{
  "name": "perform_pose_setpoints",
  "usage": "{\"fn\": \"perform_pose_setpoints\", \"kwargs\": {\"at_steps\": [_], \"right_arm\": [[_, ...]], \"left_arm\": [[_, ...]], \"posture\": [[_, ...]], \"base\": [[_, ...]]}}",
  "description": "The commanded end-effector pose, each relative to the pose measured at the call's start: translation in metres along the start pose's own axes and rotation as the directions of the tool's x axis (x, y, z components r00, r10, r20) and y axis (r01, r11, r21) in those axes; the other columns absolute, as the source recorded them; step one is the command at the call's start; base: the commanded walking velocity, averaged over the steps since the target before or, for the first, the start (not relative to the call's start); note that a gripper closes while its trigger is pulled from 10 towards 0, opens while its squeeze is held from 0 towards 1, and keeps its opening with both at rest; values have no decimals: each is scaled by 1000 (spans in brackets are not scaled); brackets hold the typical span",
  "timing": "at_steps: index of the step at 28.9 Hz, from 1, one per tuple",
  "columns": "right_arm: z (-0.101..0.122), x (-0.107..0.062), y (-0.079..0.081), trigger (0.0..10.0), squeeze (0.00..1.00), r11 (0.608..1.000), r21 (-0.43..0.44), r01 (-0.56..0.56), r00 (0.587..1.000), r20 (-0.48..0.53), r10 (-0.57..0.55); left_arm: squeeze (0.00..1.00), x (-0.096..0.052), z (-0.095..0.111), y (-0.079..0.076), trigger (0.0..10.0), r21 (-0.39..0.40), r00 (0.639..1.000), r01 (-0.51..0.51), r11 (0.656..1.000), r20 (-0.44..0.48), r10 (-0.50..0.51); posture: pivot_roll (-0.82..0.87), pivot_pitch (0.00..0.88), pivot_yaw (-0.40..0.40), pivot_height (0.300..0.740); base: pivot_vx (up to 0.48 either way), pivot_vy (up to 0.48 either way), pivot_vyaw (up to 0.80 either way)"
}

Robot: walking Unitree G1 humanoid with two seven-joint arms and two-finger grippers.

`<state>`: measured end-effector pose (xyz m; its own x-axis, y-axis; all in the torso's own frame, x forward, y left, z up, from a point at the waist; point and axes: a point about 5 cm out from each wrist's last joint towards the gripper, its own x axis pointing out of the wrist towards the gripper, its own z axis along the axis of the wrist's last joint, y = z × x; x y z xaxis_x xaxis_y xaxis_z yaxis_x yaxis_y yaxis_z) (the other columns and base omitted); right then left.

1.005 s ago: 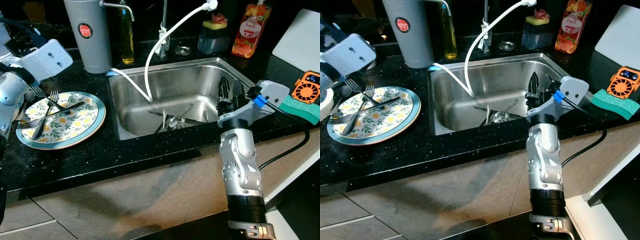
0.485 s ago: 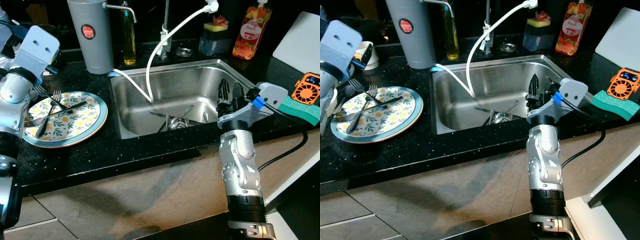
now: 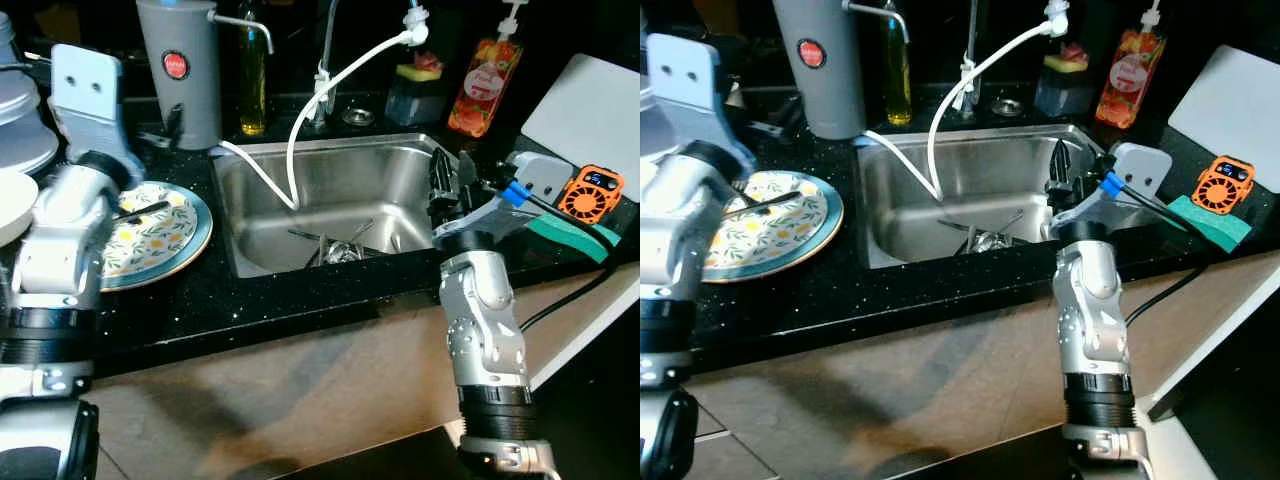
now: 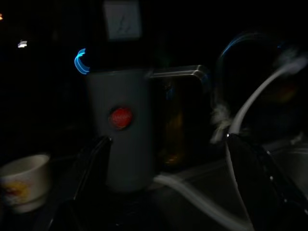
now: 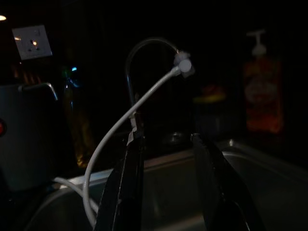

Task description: Kitchen organization

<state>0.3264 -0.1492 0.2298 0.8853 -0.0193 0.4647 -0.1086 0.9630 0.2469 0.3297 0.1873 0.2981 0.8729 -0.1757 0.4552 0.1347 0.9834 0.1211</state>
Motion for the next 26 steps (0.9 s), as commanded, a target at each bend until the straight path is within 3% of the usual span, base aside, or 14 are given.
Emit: {"fn": "perform_pose_setpoints", "kwargs": {"at_steps": [1, 3, 7, 13, 19, 21, 26], "right_arm": [[-1, -1, 8, 10000, 0, 1000, 10, -26, 1000, -12, 26], [-2, -1, 12, 10000, 0, 999, 17, -34, 999, -14, 34], [-2, -2, 14, 10000, 0, 999, 21, -43, 999, -20, 43], [-2, -8, 12, 10000, 0, 999, 6, -52, 998, -42, 52], [10, 0, 5, 10000, 0, 998, -36, -50, 999, 0, 50], [15, 6, 4, 10000, 0, 998, -44, -47, 999, 22, 48], [14, 8, 9, 10000, 0, 998, -33, -53, 998, 25, 54]], "left_arm": [[0, -2, 0, -19, 10000, -41, 999, 48, 998, 0, -48], [0, -3, -7, -26, 10000, -47, 999, 31, 998, -38, -32], [0, -6, -20, -29, 10000, 51, 993, 6, 999, -121, 1], [0, -24, -36, -30, 10000, 88, 961, -41, 995, -270, 64], [0, -24, -41, -11, 10000, 53, 915, -130, 990, -377, 140], [0, -17, -43, 8, 10000, 95, 870, -202, 975, -441, 223], [0, -3, -43, 34, 10000, 49, 802, -385, 922, -477, 360]], "posture": [[103, 0, -90, 740], [97, 2, -89, 740], [93, 12, -97, 740], [91, 34, -100, 740], [92, 41, -92, 740], [98, 38, -85, 740], [98, 37, -85, 740]], "base": [[0, 0, 0], [0, 0, 0], [0, 0, 0], [0, 0, 0], [0, 0, 0], [0, 0, 0], [0, 0, 0]]}}
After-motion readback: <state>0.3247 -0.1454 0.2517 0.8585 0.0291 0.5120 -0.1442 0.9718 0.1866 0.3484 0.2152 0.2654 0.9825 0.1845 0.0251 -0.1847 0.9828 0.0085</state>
